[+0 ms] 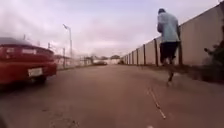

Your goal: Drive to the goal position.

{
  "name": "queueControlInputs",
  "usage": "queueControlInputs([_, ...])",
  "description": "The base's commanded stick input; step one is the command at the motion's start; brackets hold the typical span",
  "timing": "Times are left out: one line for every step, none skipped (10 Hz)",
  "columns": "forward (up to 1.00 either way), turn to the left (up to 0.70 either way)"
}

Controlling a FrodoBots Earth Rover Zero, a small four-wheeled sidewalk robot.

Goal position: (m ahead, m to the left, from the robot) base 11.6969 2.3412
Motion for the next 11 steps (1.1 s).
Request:
queueControlInputs([0.50,0.00])
queueControlInputs([0.50,0.00])
queueControlInputs([0.50,0.00])
queueControlInputs([0.50,0.00])
queueControlInputs([0.50,0.00])
queueControlInputs([0.50,0.00])
queueControlInputs([0.50,0.00])
queueControlInputs([0.50,0.00])
queueControlInputs([0.50,0.00])
queueControlInputs([0.50,0.00])
queueControlInputs([0.50,0.00])
